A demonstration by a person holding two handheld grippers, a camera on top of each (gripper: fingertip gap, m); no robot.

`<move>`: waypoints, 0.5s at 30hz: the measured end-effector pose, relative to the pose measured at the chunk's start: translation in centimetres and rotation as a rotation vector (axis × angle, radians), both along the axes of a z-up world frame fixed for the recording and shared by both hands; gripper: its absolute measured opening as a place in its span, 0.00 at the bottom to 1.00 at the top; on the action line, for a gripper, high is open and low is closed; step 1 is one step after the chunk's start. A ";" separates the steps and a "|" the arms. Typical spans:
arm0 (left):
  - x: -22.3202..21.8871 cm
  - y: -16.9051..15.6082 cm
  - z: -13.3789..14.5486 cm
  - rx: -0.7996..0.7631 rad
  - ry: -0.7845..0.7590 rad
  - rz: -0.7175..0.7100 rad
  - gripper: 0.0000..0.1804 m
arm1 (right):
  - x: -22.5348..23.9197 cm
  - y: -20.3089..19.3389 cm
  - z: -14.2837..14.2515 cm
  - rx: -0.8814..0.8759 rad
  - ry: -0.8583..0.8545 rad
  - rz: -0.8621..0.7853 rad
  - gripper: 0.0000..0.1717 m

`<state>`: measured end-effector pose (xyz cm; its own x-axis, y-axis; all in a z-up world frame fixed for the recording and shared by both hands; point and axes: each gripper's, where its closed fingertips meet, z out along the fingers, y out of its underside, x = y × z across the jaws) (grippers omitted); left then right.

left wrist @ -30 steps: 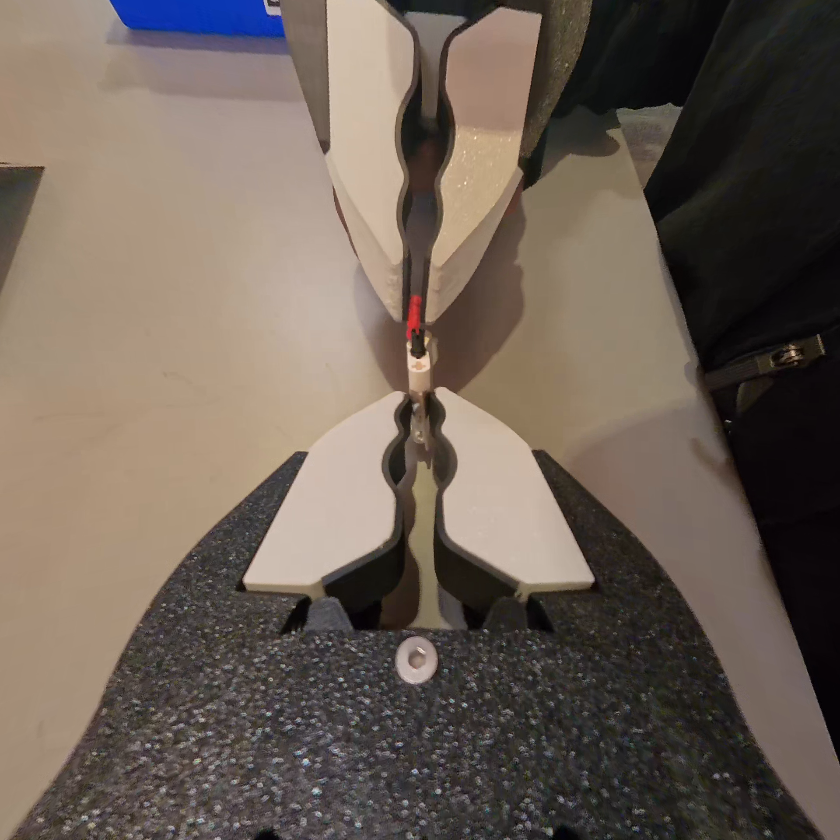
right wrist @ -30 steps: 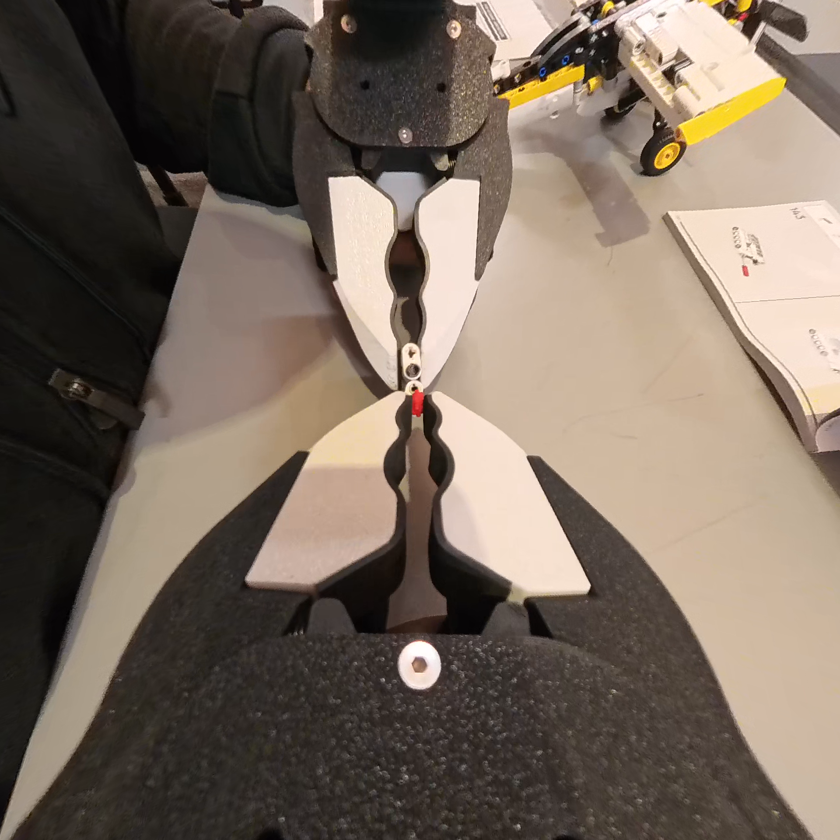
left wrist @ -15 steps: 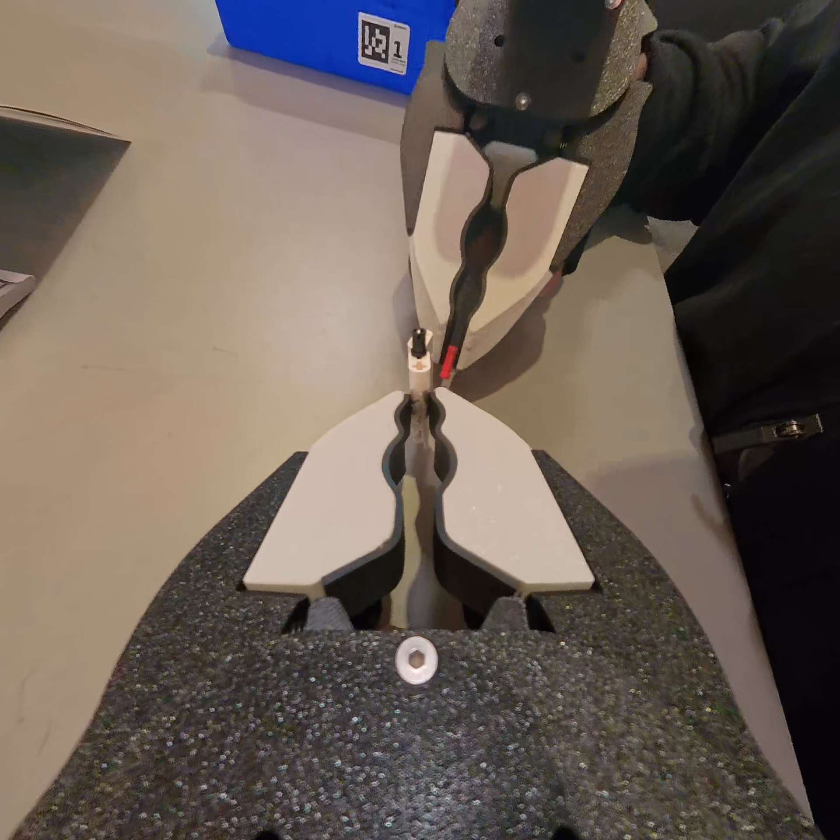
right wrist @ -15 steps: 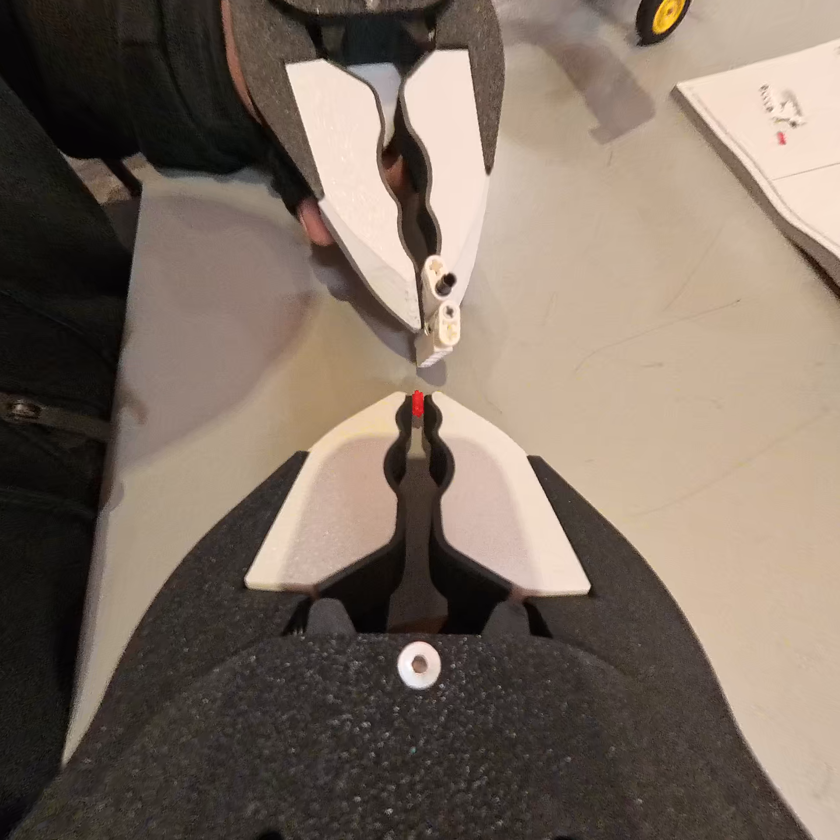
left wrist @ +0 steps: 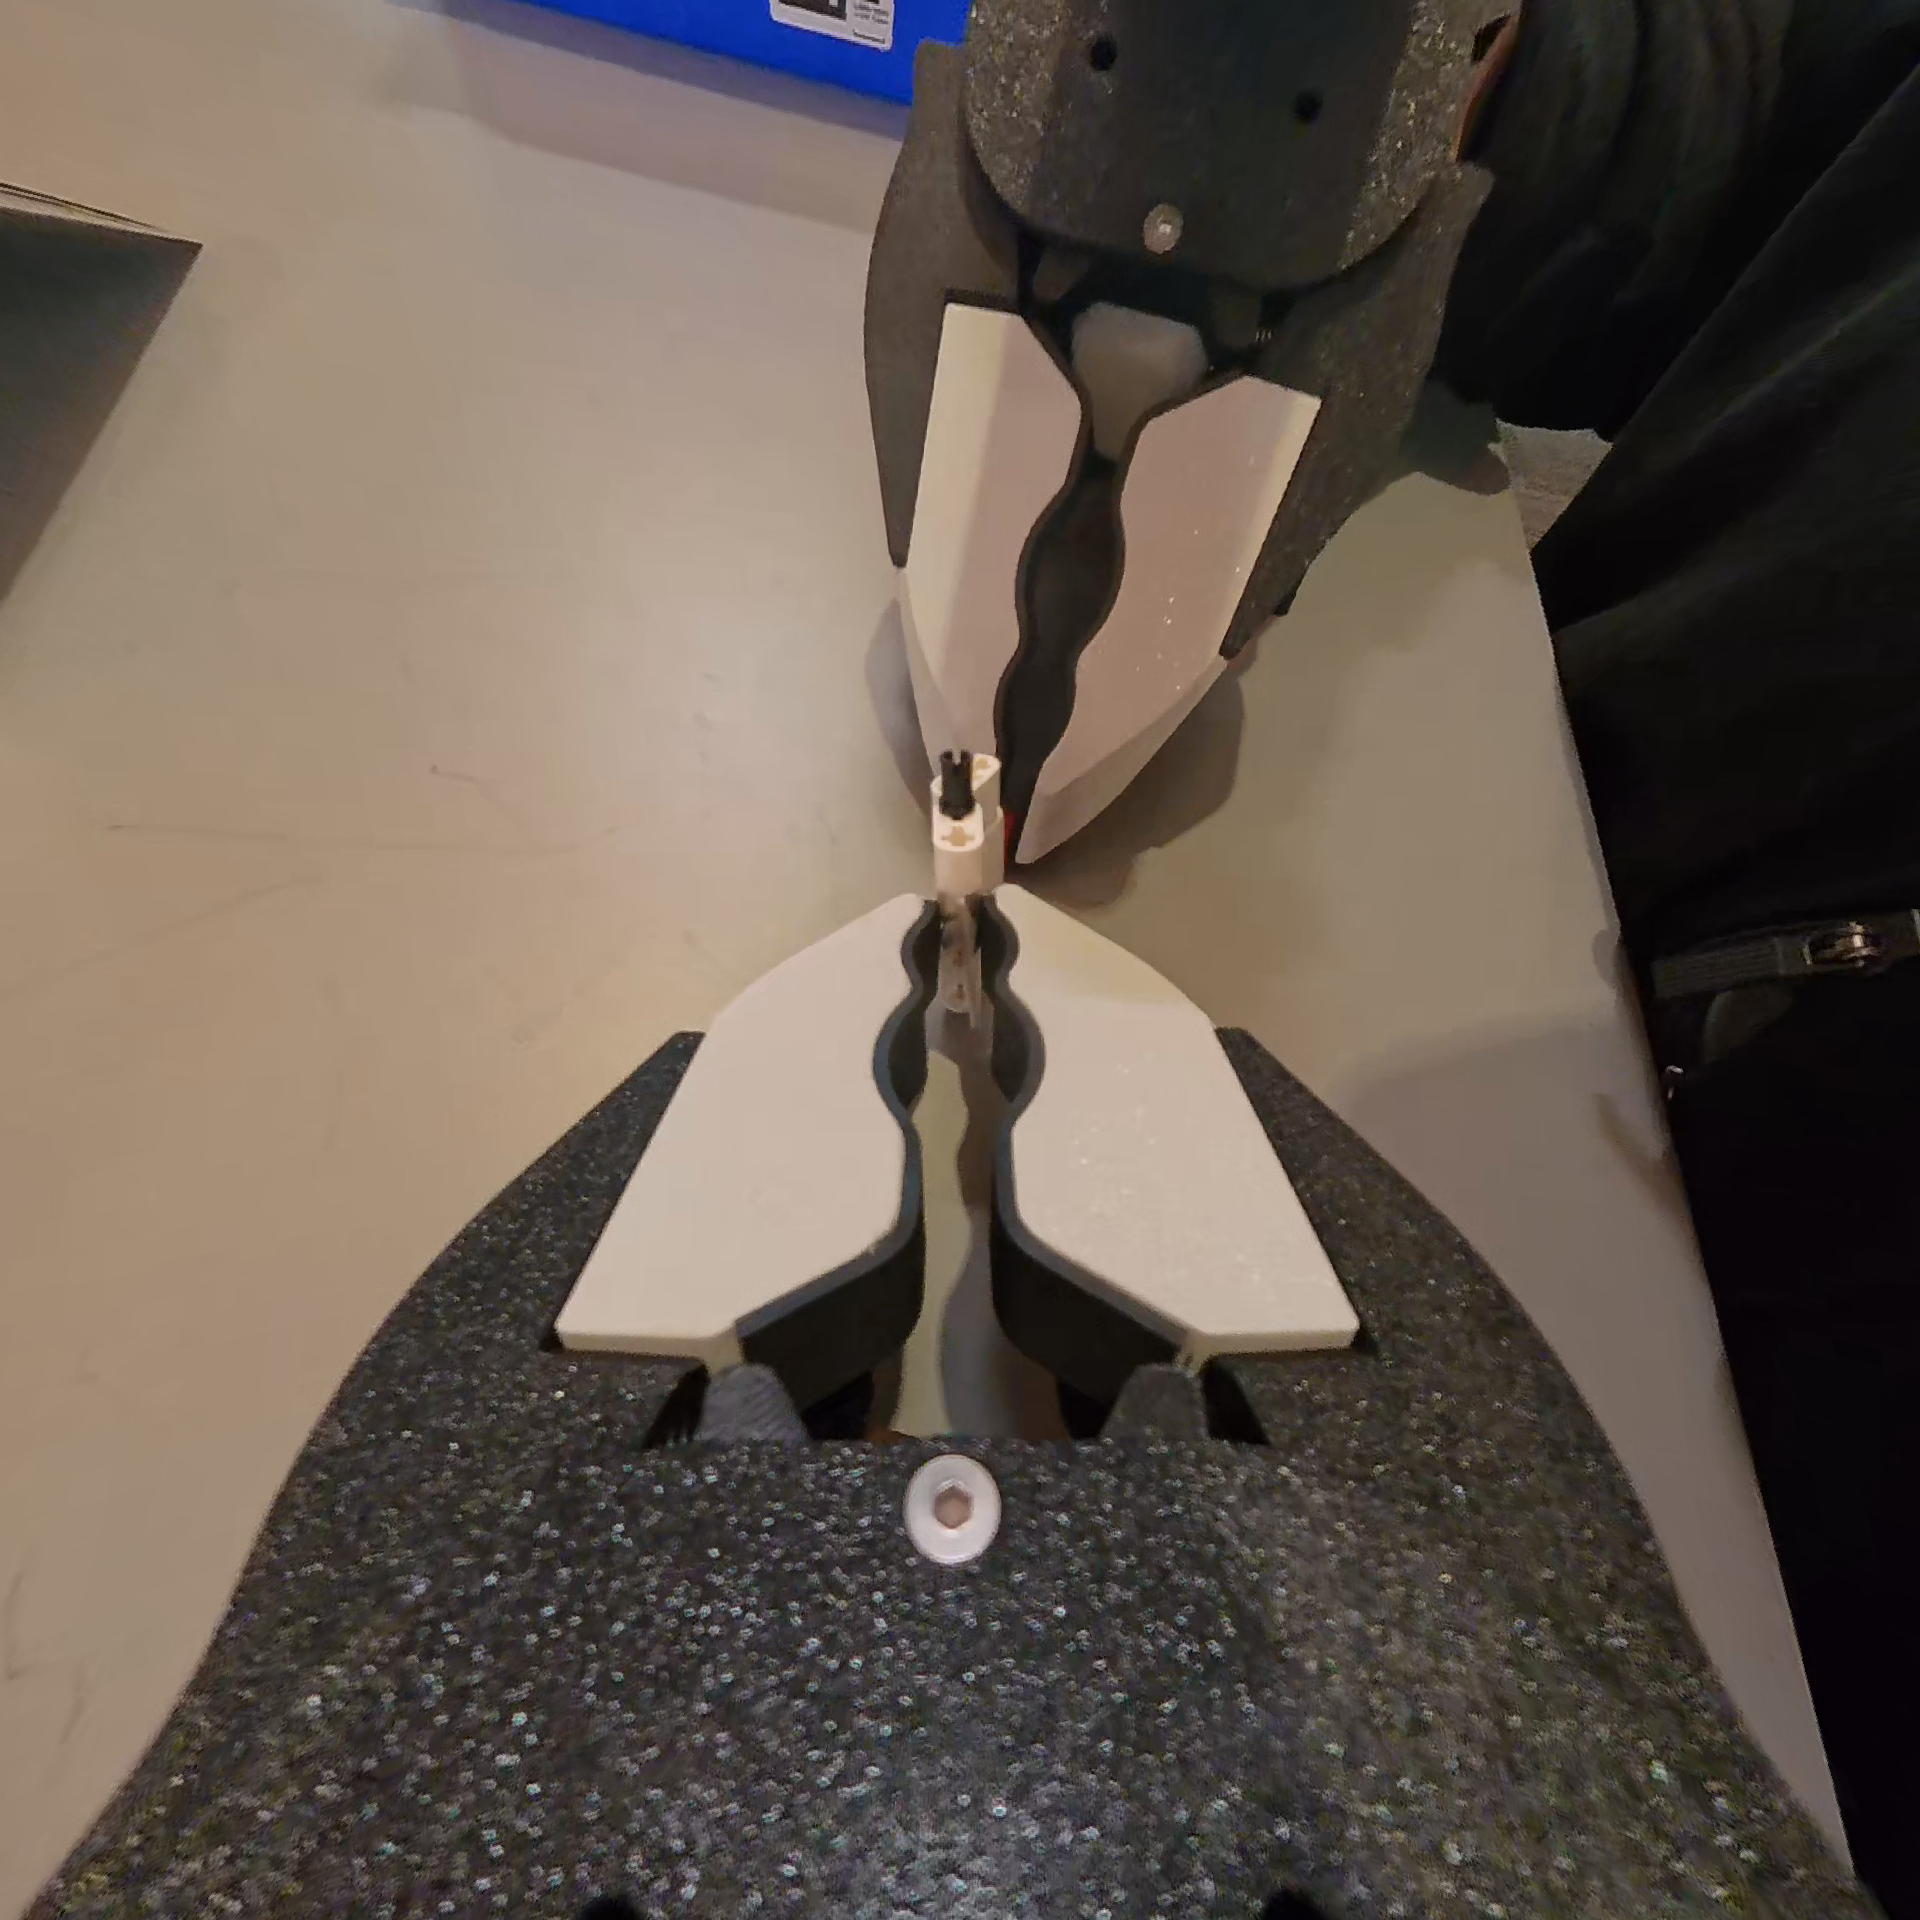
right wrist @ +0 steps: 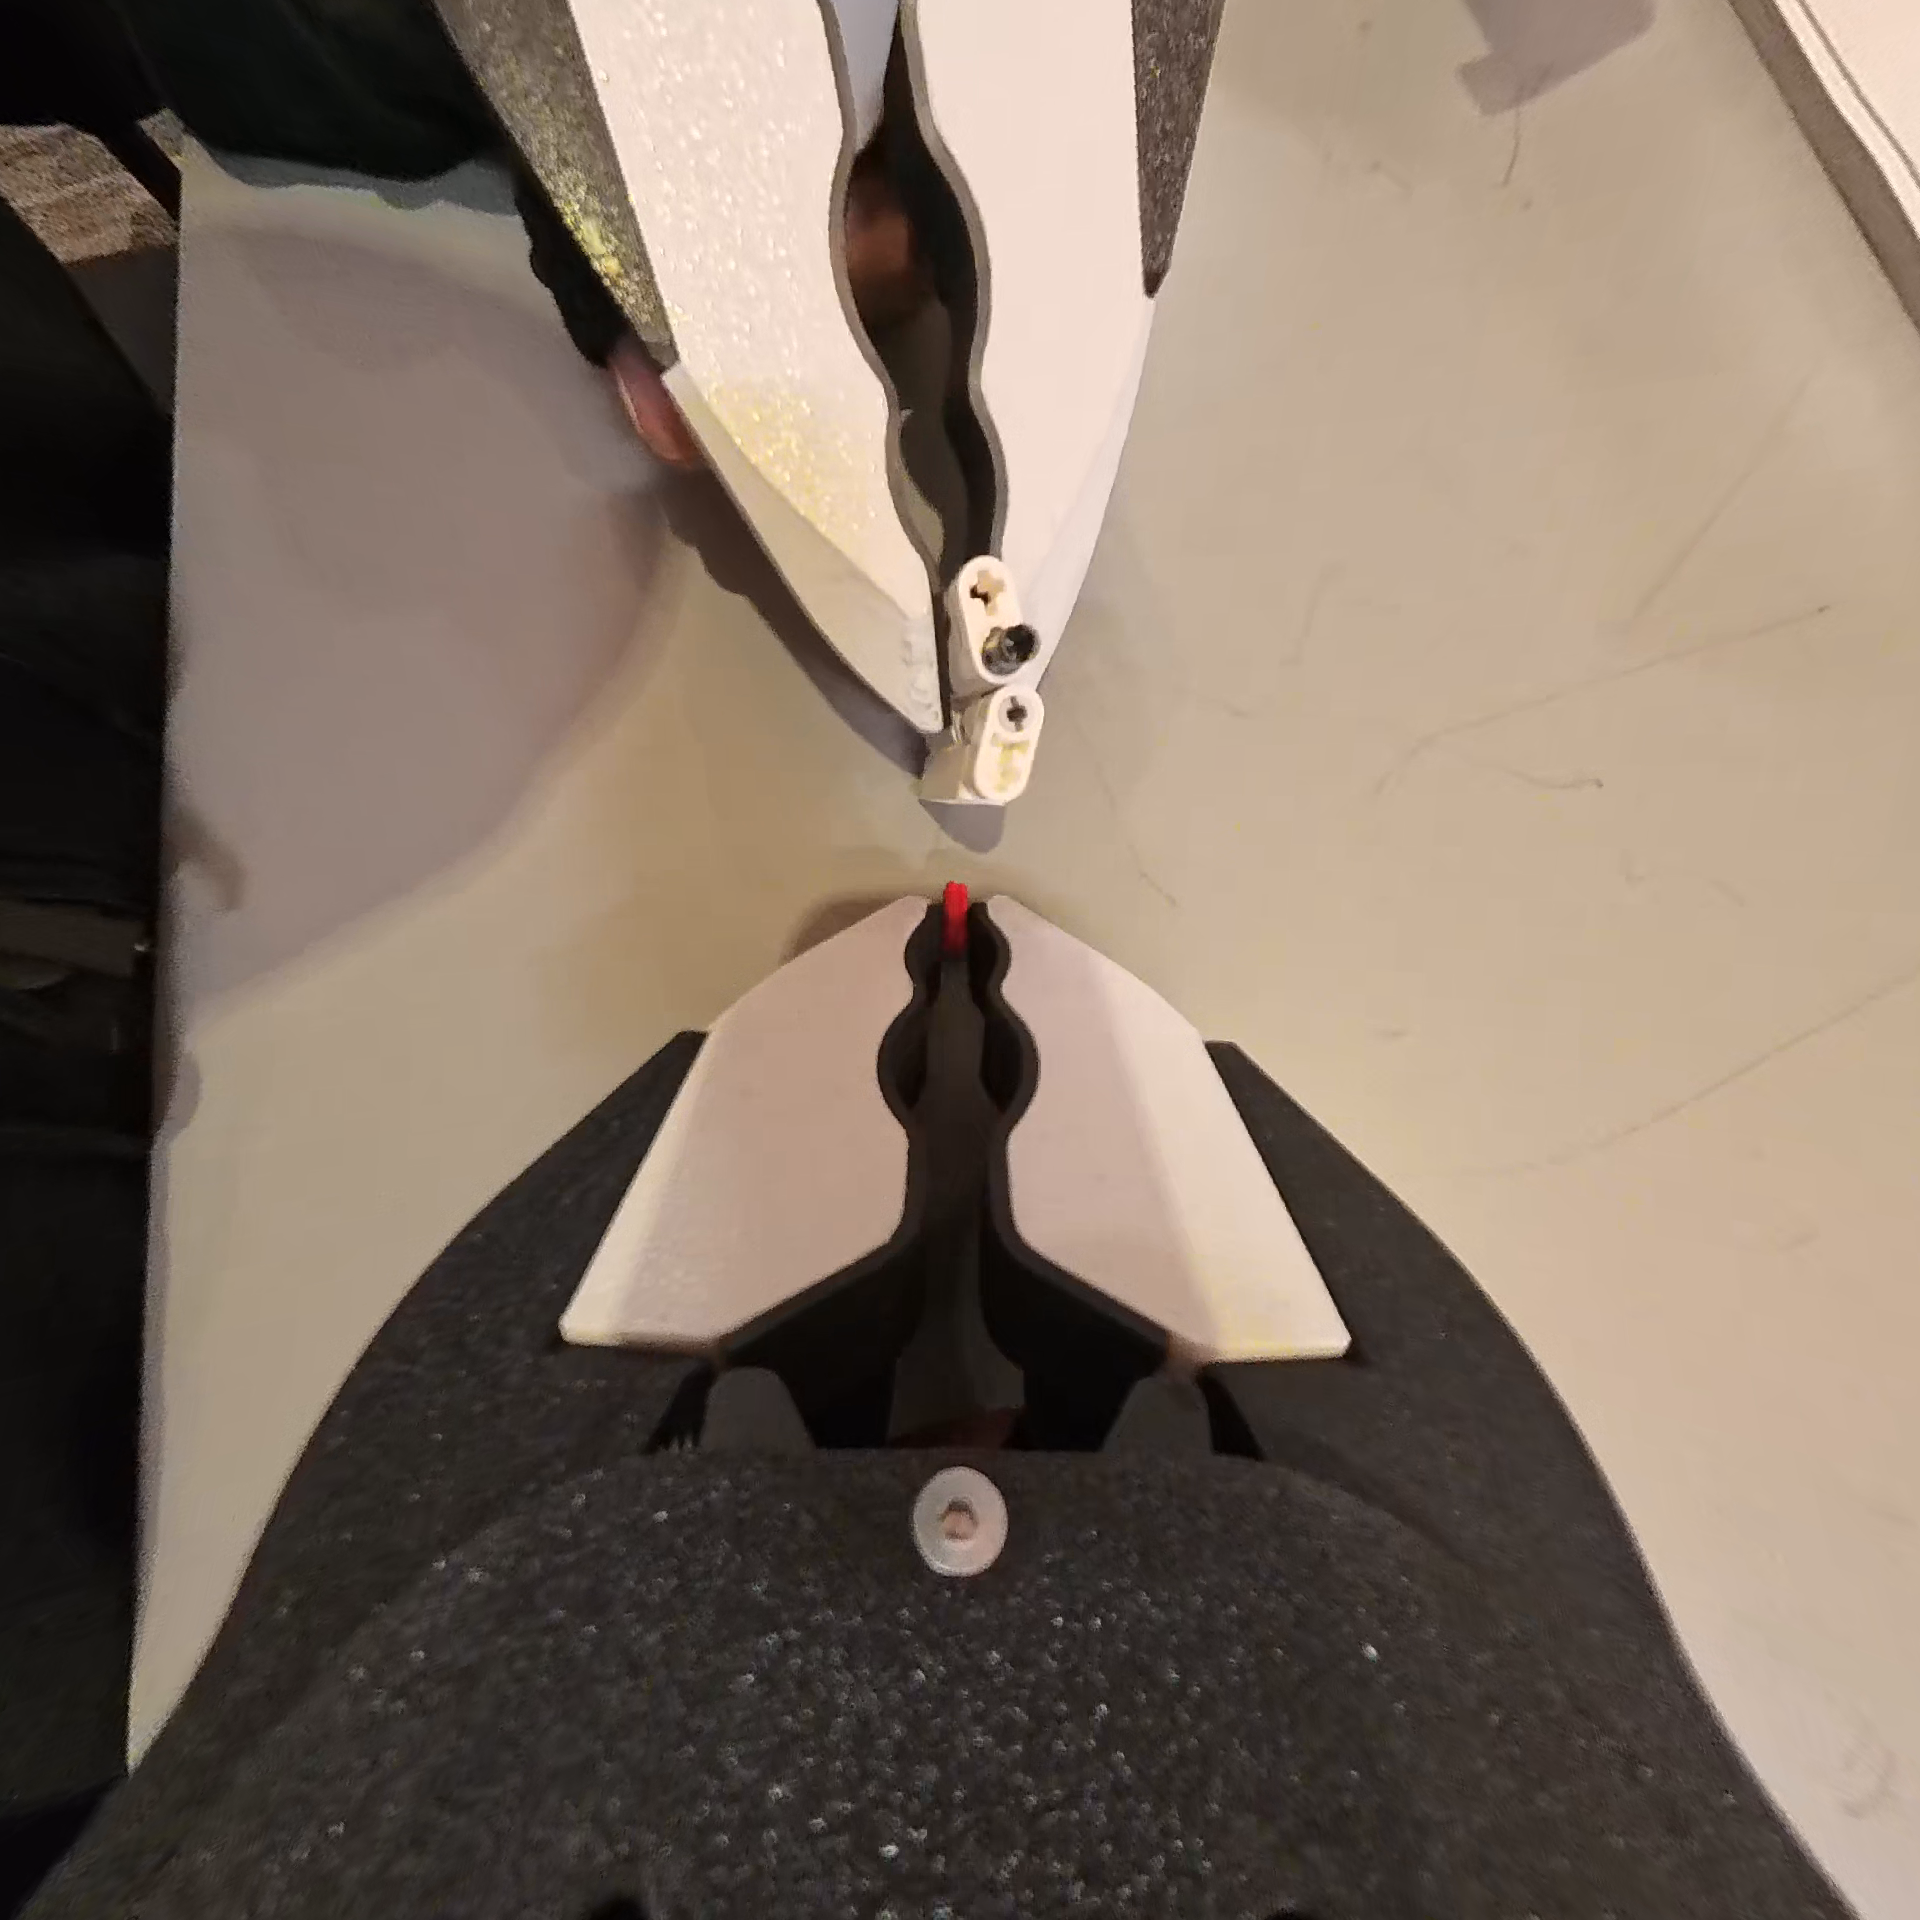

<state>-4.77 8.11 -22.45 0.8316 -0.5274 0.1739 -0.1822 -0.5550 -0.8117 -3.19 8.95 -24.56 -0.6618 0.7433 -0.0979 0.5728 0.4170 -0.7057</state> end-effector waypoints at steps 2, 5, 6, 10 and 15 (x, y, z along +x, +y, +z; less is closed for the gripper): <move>0.0 0.0 0.0 -0.001 0.003 -0.002 0.04 | 0.0 0.0 0.1 -0.008 0.000 0.003 0.03; -0.1 0.0 0.0 0.000 -0.001 0.007 0.04 | -0.2 -0.2 0.8 -0.041 0.048 0.015 0.03; -0.1 0.0 0.0 0.001 -0.004 0.005 0.04 | -0.3 -0.3 1.2 -0.057 0.072 0.016 0.03; -0.1 0.0 0.1 0.010 0.008 0.001 0.04 | -0.7 0.3 2.1 -0.101 0.116 -0.012 0.03; 0.0 -0.1 0.0 0.028 0.073 -0.009 0.04 | -0.6 1.0 3.8 -0.137 0.176 -0.010 0.02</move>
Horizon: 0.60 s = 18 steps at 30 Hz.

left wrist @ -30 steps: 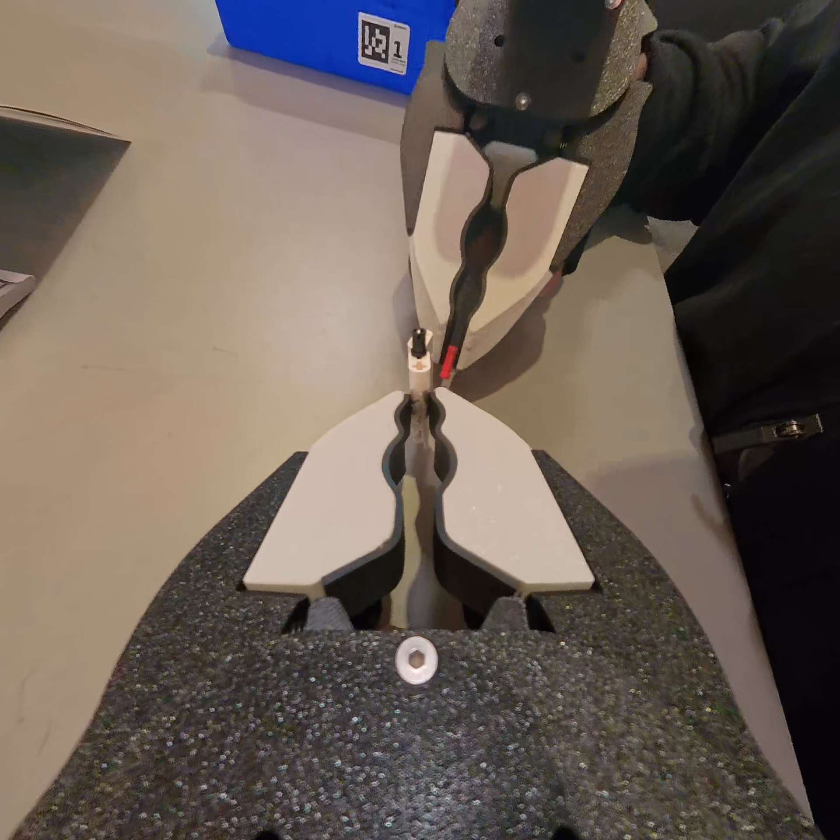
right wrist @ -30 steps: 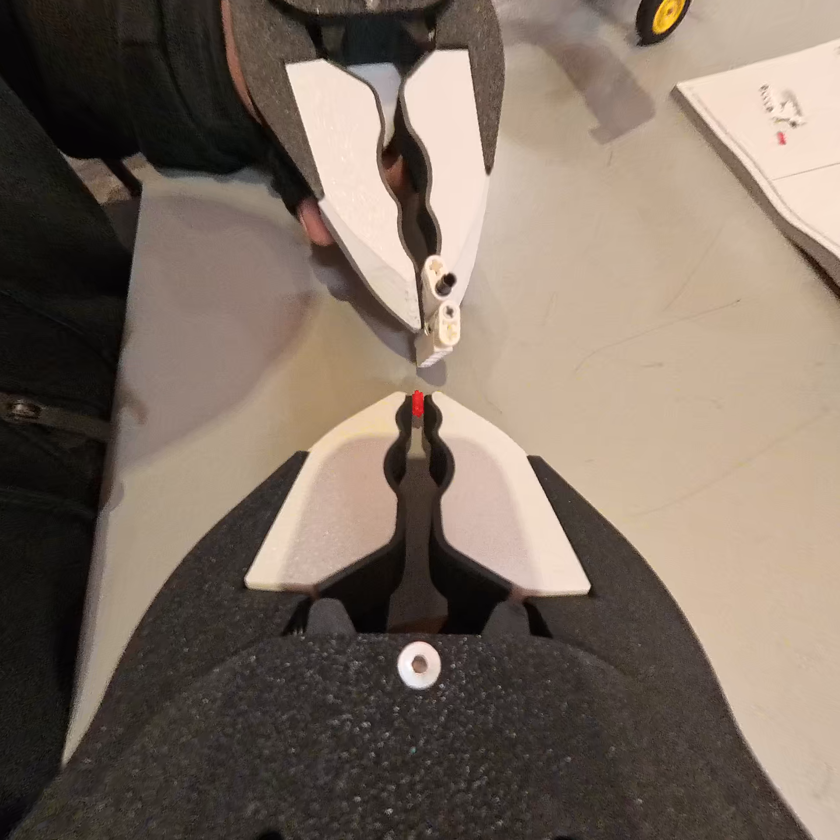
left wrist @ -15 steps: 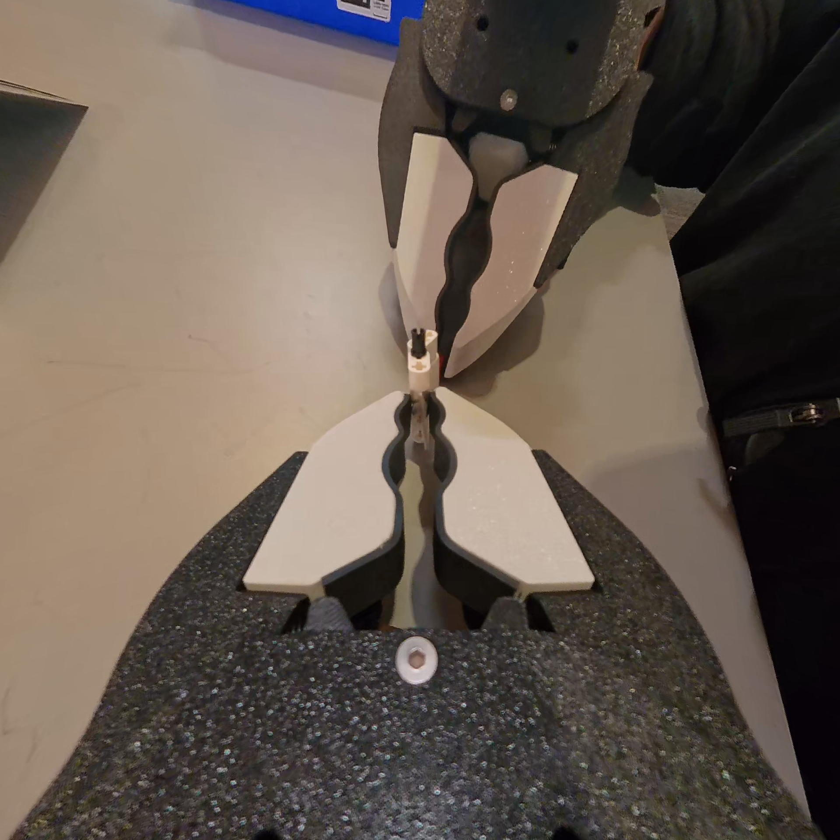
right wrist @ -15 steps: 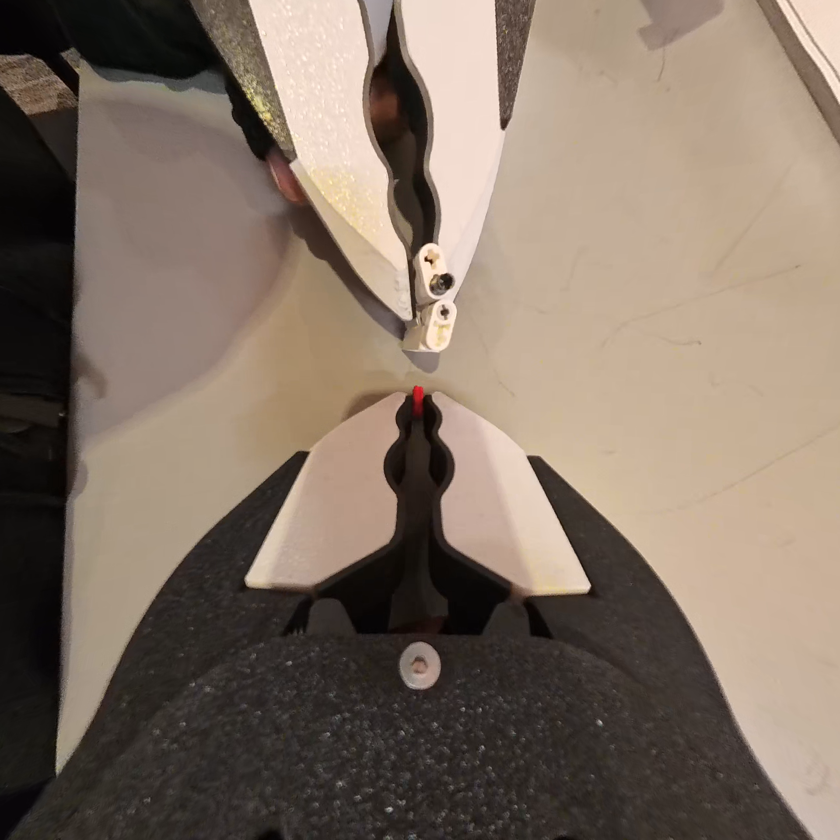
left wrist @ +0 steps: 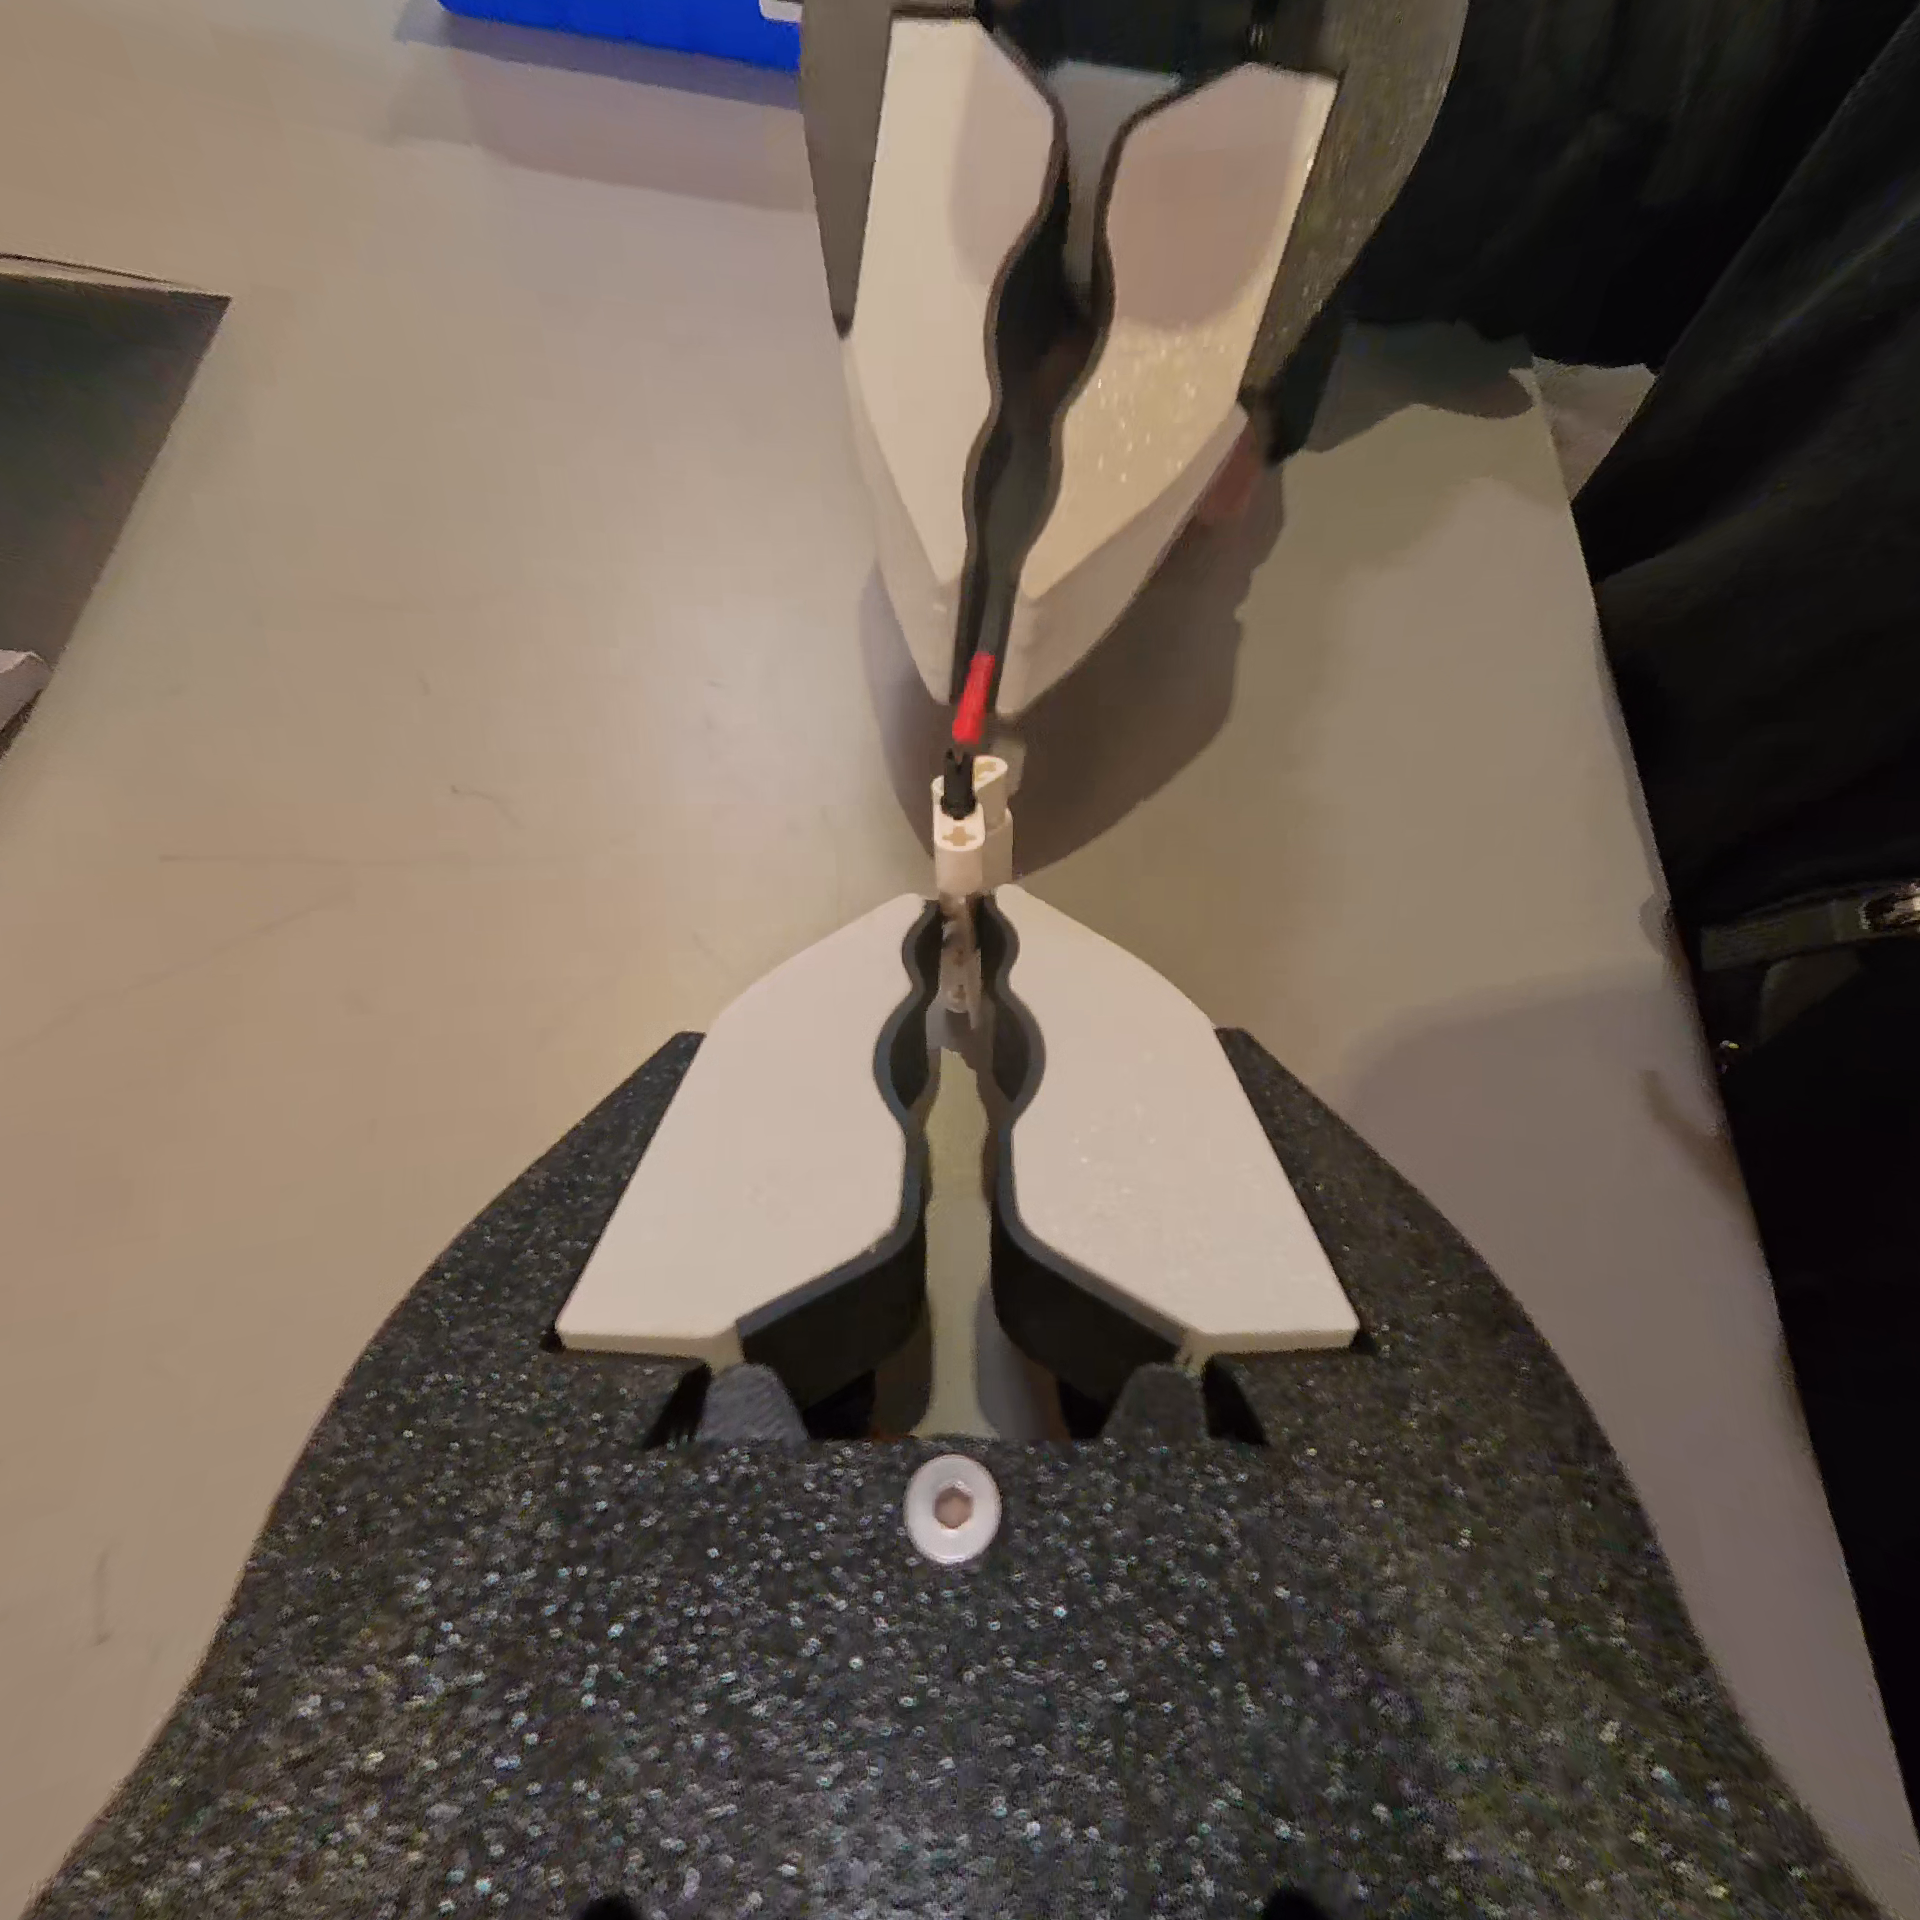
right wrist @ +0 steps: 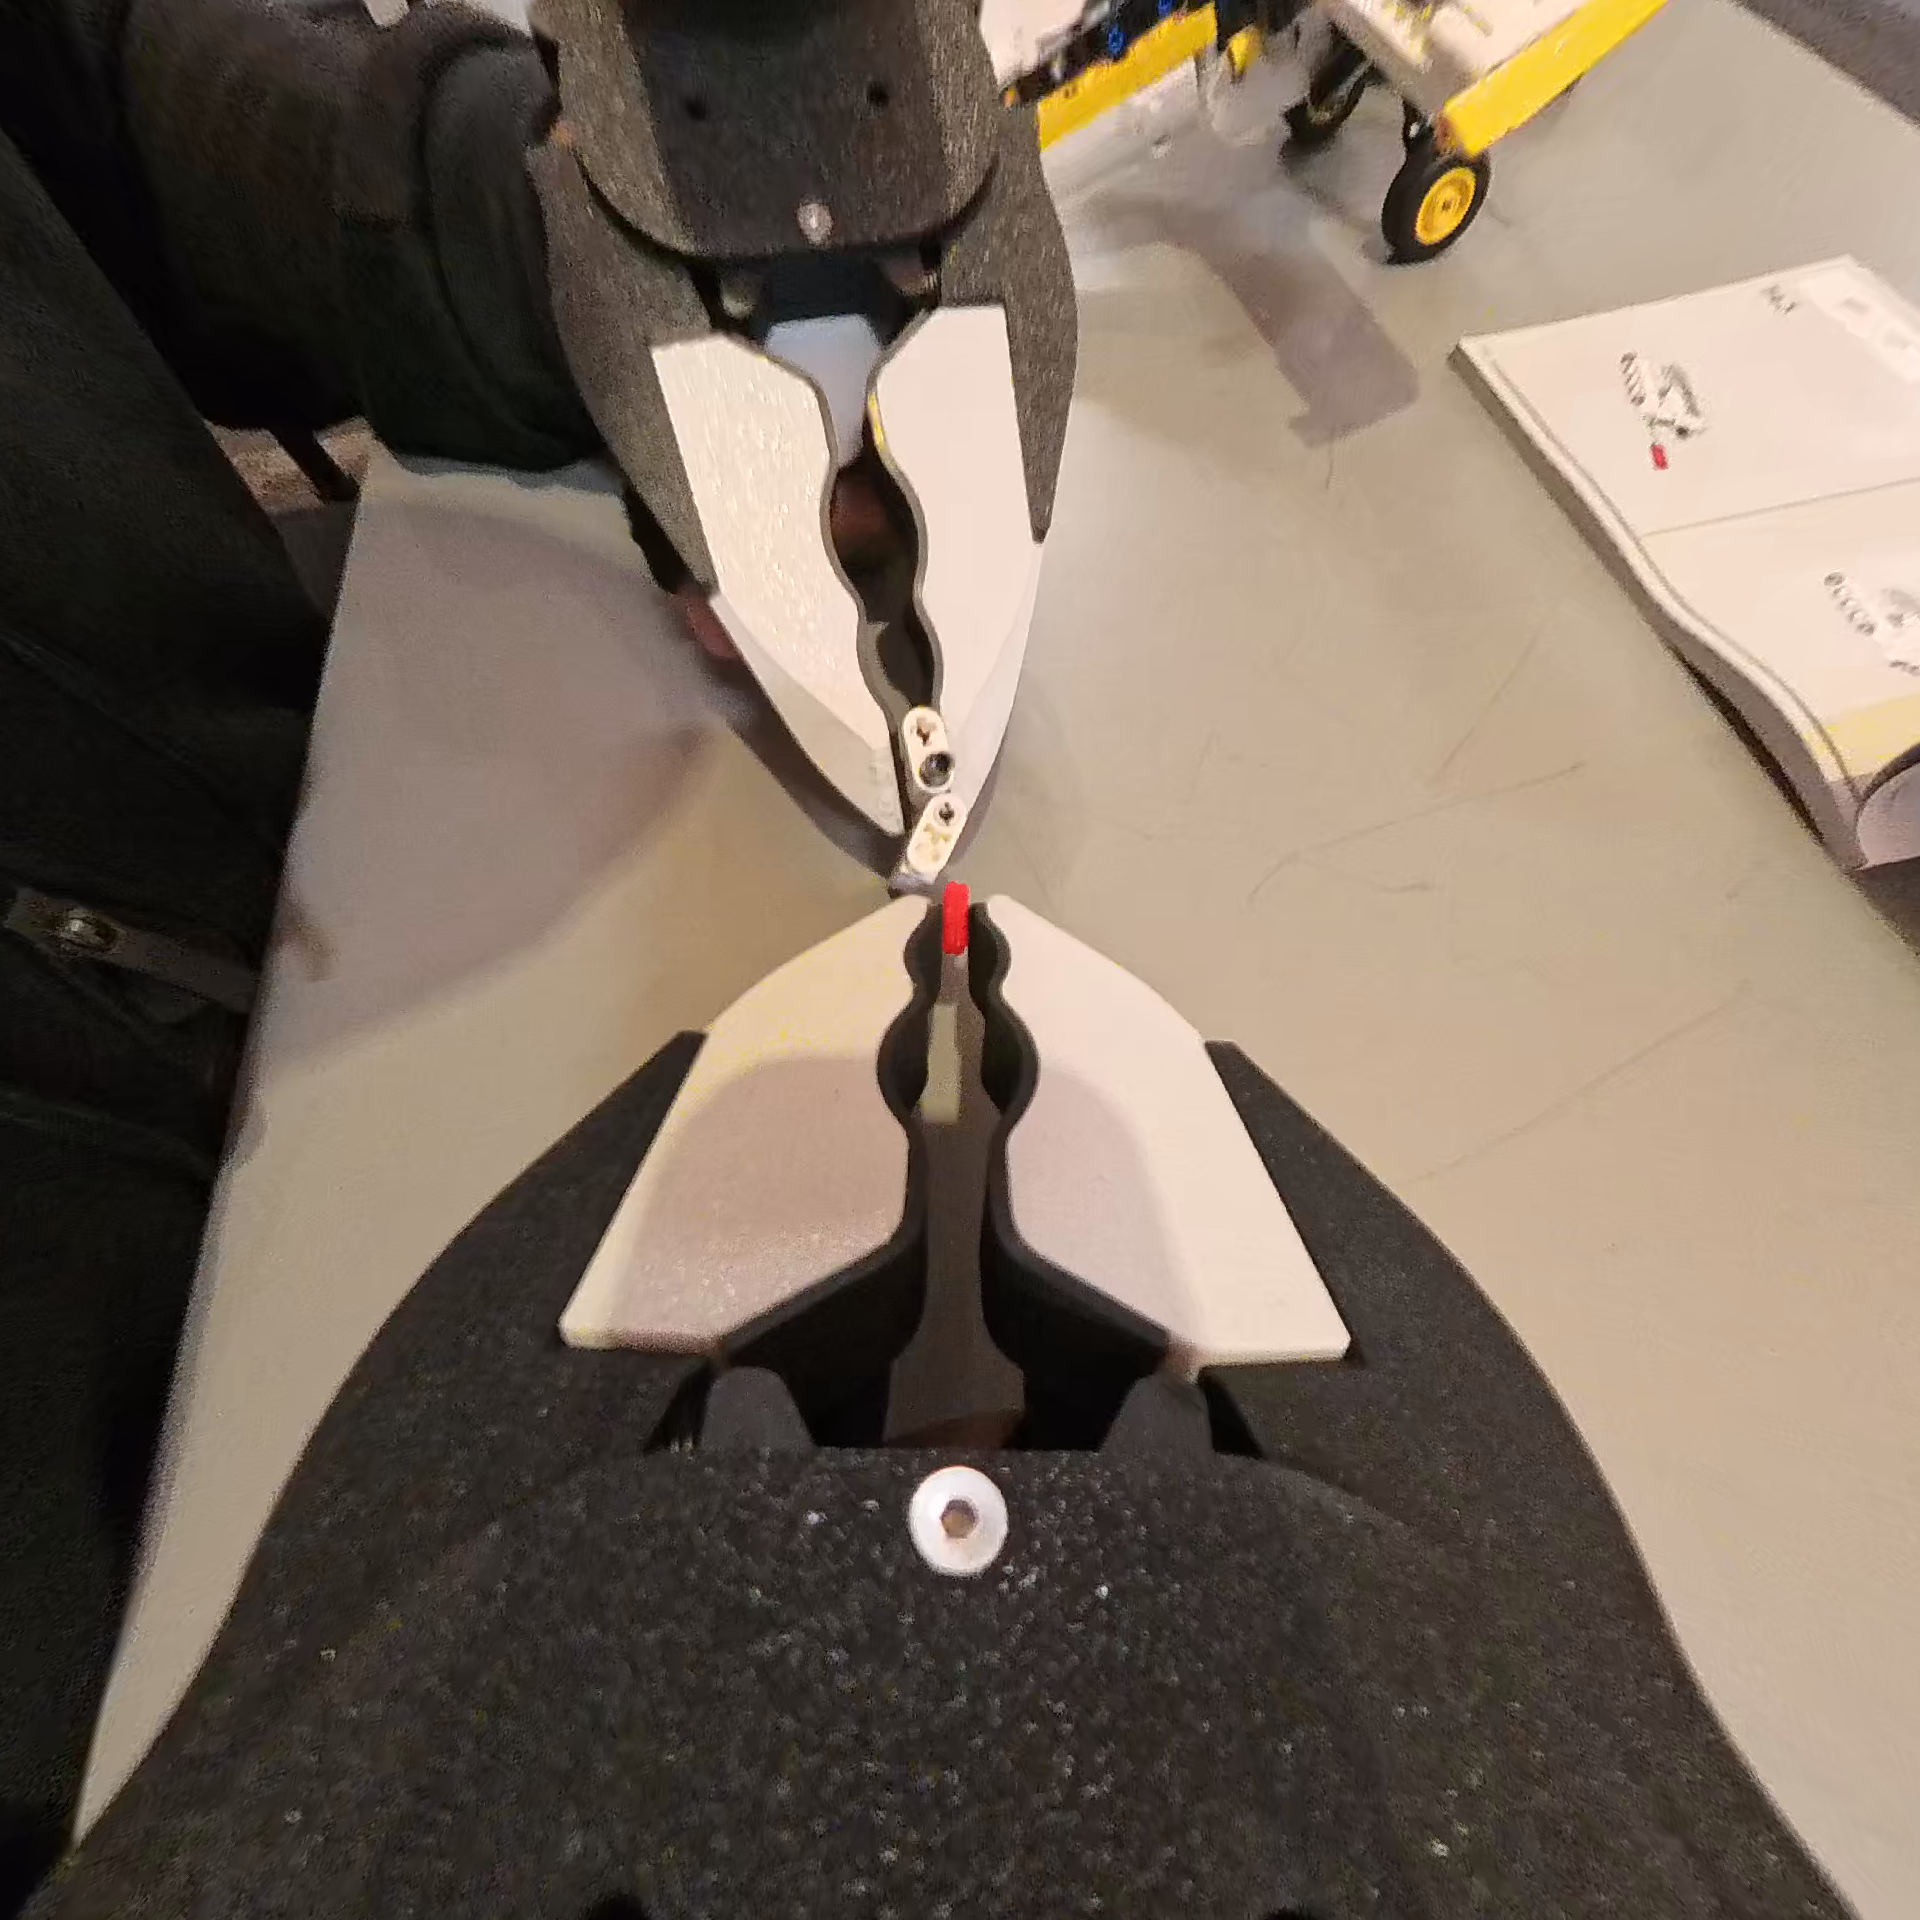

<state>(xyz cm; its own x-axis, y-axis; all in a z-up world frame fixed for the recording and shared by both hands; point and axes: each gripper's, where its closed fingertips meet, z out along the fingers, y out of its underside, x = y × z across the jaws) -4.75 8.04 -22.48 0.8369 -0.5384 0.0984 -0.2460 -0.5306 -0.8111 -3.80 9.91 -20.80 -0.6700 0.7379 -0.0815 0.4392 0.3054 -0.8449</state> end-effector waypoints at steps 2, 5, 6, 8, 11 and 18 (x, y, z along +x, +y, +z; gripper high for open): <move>-0.1 0.1 0.0 0.003 0.034 0.004 0.04 | 0.0 -0.1 0.6 -0.008 0.021 0.005 0.02; -0.1 0.2 0.1 0.005 0.077 0.009 0.04 | 0.2 -0.3 0.7 0.014 0.015 0.020 0.02; 0.0 0.2 0.2 0.008 0.082 0.007 0.04 | 0.2 -0.4 0.7 0.023 0.014 0.023 0.02; 0.1 0.2 0.4 0.011 0.094 0.003 0.04 | 0.2 -0.6 0.7 0.031 0.006 0.031 0.02; 0.1 0.1 0.5 0.024 0.112 -0.008 0.04 | 0.2 -0.5 0.6 0.057 0.000 0.035 0.02; 0.9 -0.1 1.9 0.098 0.051 -0.058 0.03 | 0.4 -0.3 -0.2 0.143 -0.040 0.059 0.02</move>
